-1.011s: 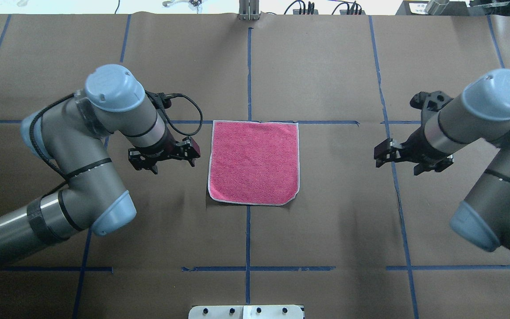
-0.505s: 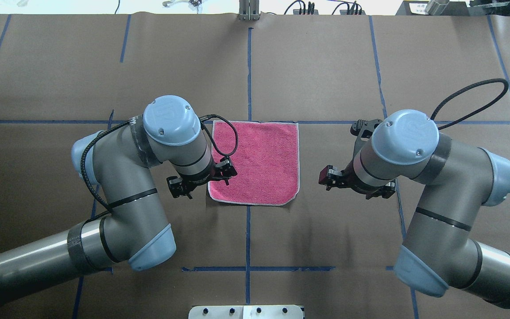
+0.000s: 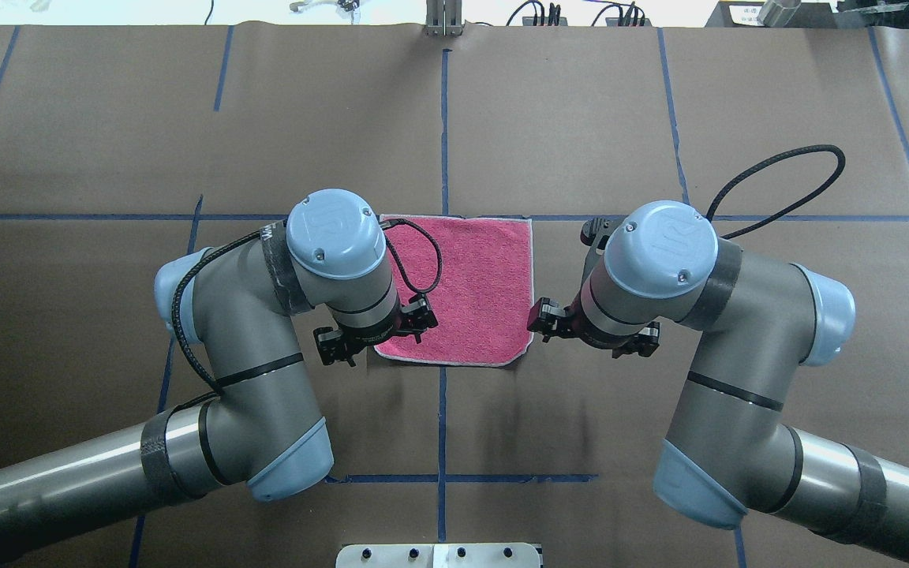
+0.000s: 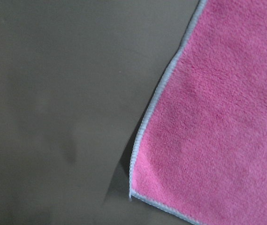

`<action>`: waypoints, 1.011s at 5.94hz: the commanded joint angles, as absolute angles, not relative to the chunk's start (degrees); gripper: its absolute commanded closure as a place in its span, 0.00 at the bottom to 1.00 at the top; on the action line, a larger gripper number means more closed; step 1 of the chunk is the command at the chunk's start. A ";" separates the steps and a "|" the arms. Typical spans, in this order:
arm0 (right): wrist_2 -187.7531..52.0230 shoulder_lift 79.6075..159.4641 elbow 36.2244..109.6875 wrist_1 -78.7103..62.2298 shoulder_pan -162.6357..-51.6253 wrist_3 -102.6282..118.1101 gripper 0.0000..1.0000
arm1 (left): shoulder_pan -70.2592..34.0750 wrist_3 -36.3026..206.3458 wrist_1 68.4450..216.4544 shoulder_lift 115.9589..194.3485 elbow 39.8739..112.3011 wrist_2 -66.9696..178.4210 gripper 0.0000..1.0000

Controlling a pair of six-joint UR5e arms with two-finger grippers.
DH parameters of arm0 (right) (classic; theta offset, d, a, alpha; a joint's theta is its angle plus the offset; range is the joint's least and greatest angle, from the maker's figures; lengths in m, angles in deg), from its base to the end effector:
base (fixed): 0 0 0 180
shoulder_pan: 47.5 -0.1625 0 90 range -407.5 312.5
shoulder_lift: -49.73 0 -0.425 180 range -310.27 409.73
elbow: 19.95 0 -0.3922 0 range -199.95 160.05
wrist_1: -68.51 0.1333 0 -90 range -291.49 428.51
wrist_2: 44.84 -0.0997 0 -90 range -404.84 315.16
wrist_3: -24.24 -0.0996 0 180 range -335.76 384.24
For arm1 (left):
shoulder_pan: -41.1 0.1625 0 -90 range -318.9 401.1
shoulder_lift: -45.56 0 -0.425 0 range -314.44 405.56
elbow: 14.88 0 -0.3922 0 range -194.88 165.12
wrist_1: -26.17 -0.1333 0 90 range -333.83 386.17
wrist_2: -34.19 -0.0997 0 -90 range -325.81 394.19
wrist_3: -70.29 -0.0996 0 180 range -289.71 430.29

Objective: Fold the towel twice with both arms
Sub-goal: 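Lower both grippers to the towel's nearer corners, one at each side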

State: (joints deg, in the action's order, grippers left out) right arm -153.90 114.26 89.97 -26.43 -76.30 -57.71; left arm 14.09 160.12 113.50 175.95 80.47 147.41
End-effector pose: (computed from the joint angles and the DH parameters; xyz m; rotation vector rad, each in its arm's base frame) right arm -0.4730 -0.3750 0.2739 -0.0814 -0.7655 0.2267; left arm 0.5671 -0.3946 0.2041 -0.2015 0.8133 -0.2886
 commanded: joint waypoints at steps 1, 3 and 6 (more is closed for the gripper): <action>-153.91 112.84 88.33 -26.33 -76.33 -53.83 0.00 | 14.12 155.22 113.36 175.64 80.22 147.40 0.00; -153.92 110.21 84.48 -25.98 -76.33 -54.50 0.00 | 13.77 155.11 113.53 175.55 79.25 147.31 0.00; -153.92 107.84 78.96 -22.14 -76.41 -58.72 0.00 | 13.24 155.11 114.32 175.55 77.23 146.08 0.00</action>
State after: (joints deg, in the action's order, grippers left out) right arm -153.92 108.94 81.84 -24.39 -76.39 -57.82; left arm 13.42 155.11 114.15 175.59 77.64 146.19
